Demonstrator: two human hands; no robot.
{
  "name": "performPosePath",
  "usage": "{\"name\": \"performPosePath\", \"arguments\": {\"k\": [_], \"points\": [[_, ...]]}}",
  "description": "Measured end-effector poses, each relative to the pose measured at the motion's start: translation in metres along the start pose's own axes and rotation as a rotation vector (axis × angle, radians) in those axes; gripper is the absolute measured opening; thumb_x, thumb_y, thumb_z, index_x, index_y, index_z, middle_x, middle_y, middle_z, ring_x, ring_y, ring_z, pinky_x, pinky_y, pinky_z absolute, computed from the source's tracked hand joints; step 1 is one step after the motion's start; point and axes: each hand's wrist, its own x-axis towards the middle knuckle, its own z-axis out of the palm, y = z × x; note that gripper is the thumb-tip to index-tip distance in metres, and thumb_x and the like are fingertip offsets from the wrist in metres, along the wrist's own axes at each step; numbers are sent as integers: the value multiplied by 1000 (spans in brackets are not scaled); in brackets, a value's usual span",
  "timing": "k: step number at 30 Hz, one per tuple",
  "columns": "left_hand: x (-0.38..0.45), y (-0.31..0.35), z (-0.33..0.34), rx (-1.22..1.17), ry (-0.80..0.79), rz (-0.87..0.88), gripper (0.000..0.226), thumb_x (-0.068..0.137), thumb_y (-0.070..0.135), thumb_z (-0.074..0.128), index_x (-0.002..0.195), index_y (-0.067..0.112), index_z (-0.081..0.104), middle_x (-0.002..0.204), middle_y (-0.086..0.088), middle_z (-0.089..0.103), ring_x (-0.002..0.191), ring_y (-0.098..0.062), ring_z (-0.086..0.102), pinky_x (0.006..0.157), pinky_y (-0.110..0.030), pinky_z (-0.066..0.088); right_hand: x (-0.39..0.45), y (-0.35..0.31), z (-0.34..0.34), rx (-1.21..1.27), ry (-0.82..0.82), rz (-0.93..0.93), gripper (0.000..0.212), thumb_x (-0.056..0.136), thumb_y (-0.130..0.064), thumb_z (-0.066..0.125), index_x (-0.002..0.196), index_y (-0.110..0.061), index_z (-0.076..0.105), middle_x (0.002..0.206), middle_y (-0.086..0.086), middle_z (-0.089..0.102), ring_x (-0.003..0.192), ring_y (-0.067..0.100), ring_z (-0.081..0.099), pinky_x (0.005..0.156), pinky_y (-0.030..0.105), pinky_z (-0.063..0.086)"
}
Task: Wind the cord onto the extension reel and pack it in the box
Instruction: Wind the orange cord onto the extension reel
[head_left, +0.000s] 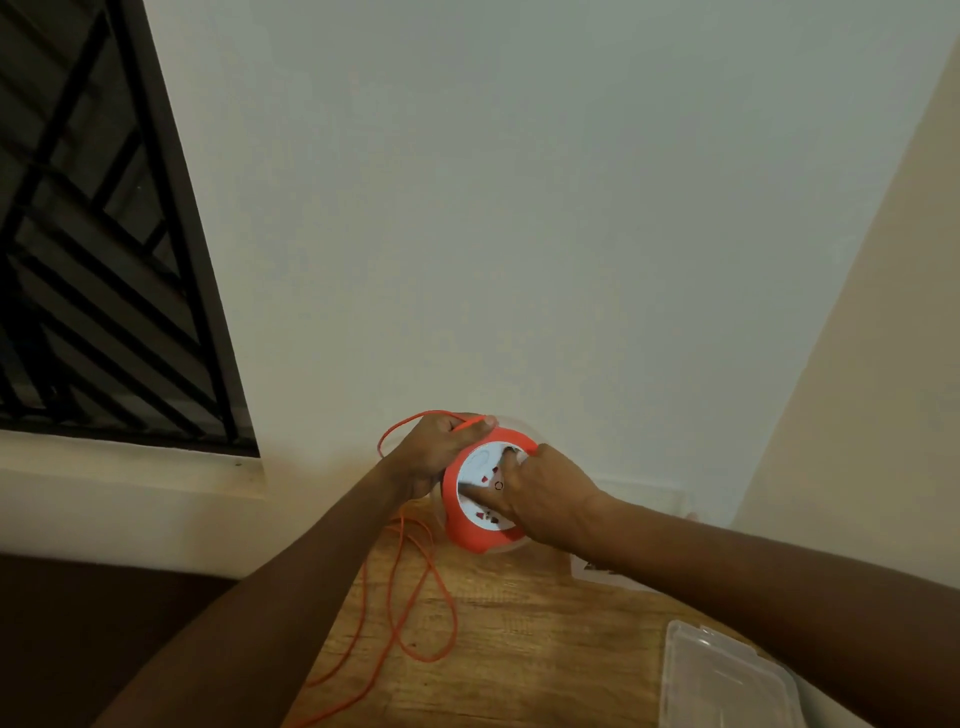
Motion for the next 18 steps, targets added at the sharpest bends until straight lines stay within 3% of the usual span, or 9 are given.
{"name": "performPosePath", "arguments": {"k": [4, 9, 13, 16, 18], "points": [[-1, 2, 1, -58, 37, 34, 37, 84, 52, 70, 102, 21, 80, 100, -9, 83, 87, -33, 80, 68, -38, 66, 4, -9, 3, 263, -25, 264, 82, 97, -27, 55, 156, -14, 0, 127, 19, 61, 101, 35, 66, 83, 46, 54], [0, -2, 2, -66, 66, 21, 26, 97, 38, 67, 90, 19, 84, 96, -14, 82, 82, -32, 80, 72, -40, 67, 13, -3, -7, 763, -163, 448, 83, 91, -31, 61, 154, -8, 12, 130, 14, 59, 111, 30, 61, 84, 36, 51], [-1, -3, -2, -66, 85, 2, 27, 97, 43, 65, 88, 26, 85, 93, -8, 83, 79, -26, 81, 62, -31, 63, 4, -8, -1, 533, -37, 411, 87, 90, -37, 60, 155, -10, 9, 127, 15, 60, 106, 32, 63, 78, 40, 52], [-1, -2, -8, -61, 60, -12, 29, 97, 45, 65, 93, 23, 84, 97, -11, 83, 81, -29, 81, 65, -36, 65, -3, -4, 3, 280, 145, 256, 73, 85, -30, 69, 146, -12, 33, 115, 14, 67, 85, 33, 69, 65, 38, 53], [-1, -3, -10, -61, 46, -21, 33, 96, 46, 65, 98, 19, 82, 100, -14, 82, 85, -33, 80, 68, -38, 65, -6, 2, 1, 178, 225, 102, 65, 79, -25, 77, 136, -19, 47, 122, 17, 60, 82, 33, 68, 58, 37, 53]]}}
